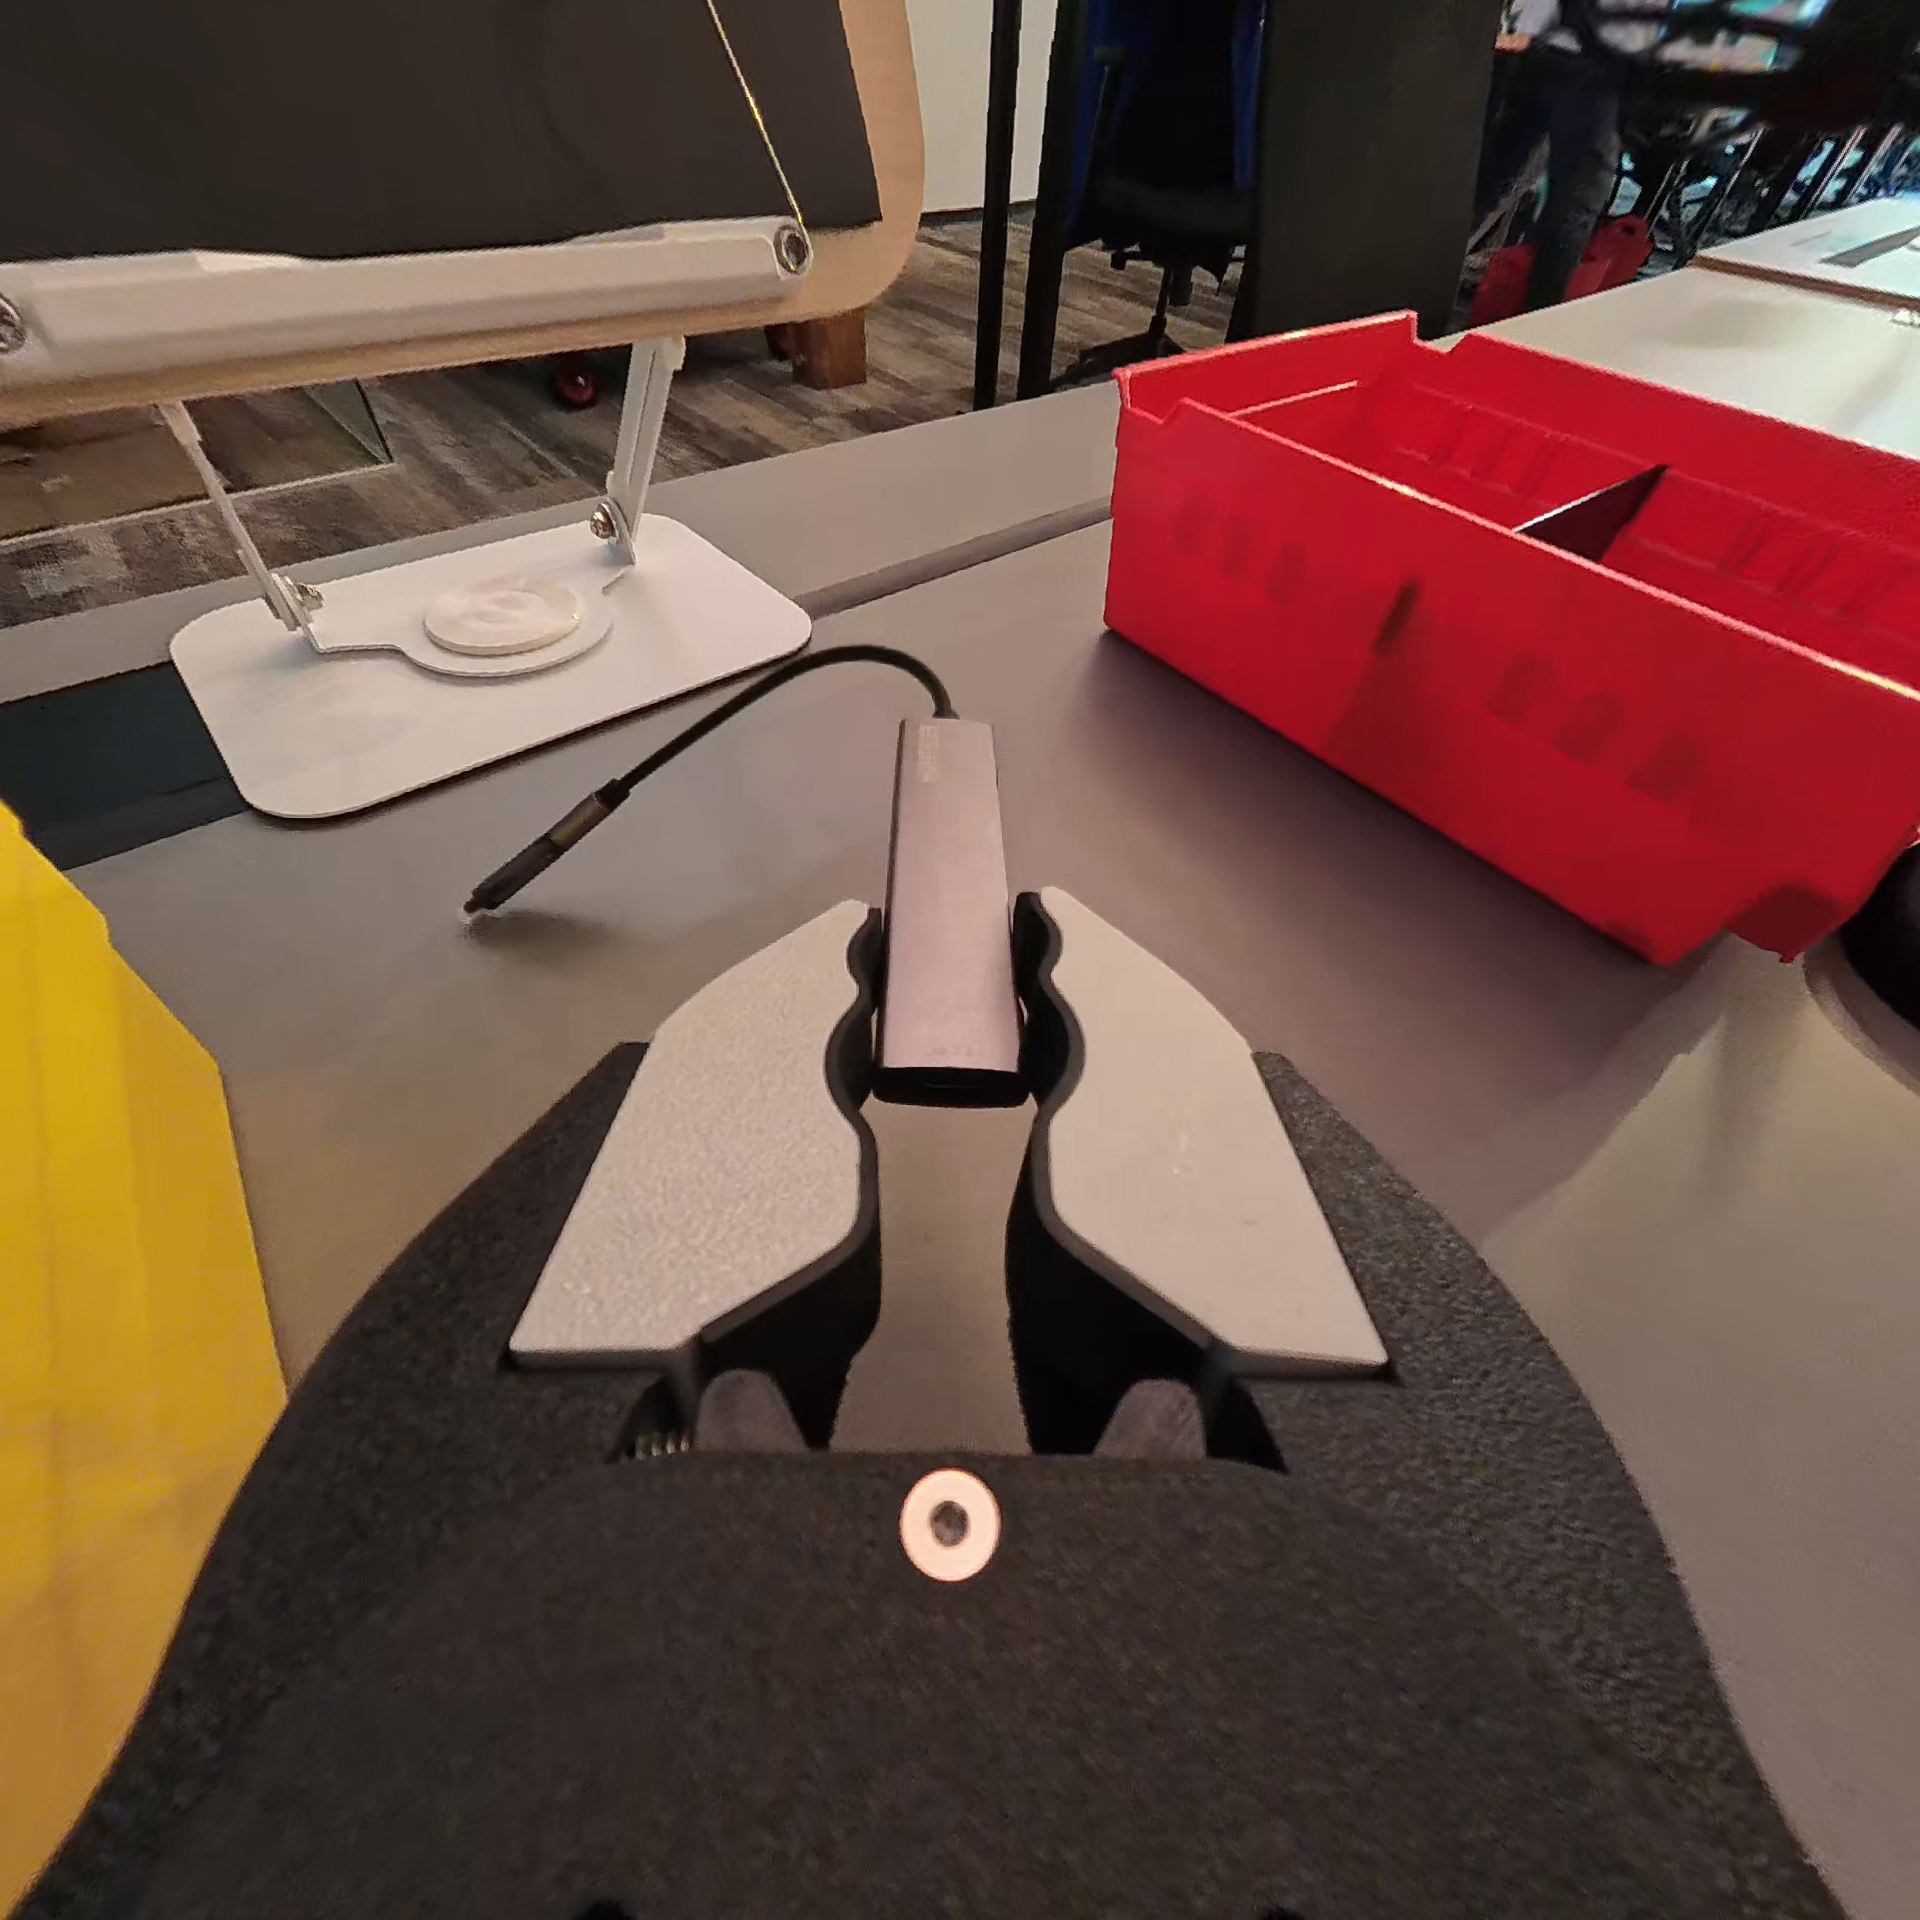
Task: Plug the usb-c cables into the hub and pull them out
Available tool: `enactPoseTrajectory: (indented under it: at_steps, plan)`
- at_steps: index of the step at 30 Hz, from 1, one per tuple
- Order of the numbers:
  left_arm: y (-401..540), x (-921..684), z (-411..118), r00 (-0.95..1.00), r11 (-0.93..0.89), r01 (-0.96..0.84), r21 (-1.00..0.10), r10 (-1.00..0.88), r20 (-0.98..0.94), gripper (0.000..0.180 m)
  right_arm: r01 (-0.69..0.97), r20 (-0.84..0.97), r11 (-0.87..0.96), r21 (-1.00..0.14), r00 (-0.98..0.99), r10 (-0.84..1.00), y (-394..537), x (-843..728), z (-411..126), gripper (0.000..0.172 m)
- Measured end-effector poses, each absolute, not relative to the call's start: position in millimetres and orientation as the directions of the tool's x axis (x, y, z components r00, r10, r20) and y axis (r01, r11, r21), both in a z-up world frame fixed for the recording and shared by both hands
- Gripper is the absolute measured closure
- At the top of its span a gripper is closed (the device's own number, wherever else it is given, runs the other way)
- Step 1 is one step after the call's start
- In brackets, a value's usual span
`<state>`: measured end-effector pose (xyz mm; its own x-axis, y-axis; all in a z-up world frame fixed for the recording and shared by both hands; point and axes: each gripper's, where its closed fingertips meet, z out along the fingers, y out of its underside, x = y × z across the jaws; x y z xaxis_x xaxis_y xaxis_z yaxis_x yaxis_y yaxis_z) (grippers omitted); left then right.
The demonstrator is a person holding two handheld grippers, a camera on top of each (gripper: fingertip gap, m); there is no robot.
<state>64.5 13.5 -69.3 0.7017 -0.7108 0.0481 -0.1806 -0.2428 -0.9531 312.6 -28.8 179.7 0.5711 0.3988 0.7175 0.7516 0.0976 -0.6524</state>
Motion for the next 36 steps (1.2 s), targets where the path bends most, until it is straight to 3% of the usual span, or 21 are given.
enactPoseTrajectory:
  at_steps: [9,18,27,30,32,34,36]
  plan:
    - [13.8,67.3,-75.2,0.703,-0.243,-0.217,-0.945,-0.711,0.022,0.157,0.781,0.640,0.110,-0.615,0.412,0.649,-50.4,325.4,130.5,0.163]
    - [12.9,67.3,-75.0,0.701,-0.233,-0.231,-0.945,-0.714,0.005,0.157,0.869,0.481,-0.054,-0.491,0.323,0.815,-31.0,325.4,36.0,0.162]
    - [-2.6,75.0,-48.4,0.628,-0.191,-0.154,-0.970,-0.776,0.053,0.157,0.845,0.206,-0.326,-0.423,0.440,0.874,-37.3,351.9,-69.5,0.163]
    - [-9.8,78.4,-39.6,0.592,-0.175,-0.134,-0.975,-0.803,0.063,0.157,0.792,0.203,-0.359,-0.494,0.507,0.838,-31.8,343.8,-67.1,0.160]
    - [-14.5,80.9,-34.8,0.565,-0.170,-0.118,-0.978,-0.822,0.075,0.157,0.739,0.262,-0.302,-0.603,0.540,0.800,-24.0,327.9,-39.1,0.142]
    - [-18.7,83.6,-31.6,0.540,-0.175,-0.105,-0.979,-0.837,0.092,0.157,0.712,0.400,-0.126,-0.691,0.522,0.753,-21.1,297.5,4.1,0.138]
    - [-22.1,86.6,-29.7,0.514,-0.188,-0.090,-0.978,-0.850,0.116,0.157,0.750,0.606,0.123,-0.650,0.414,0.679,-30.1,253.7,36.2,0.137]
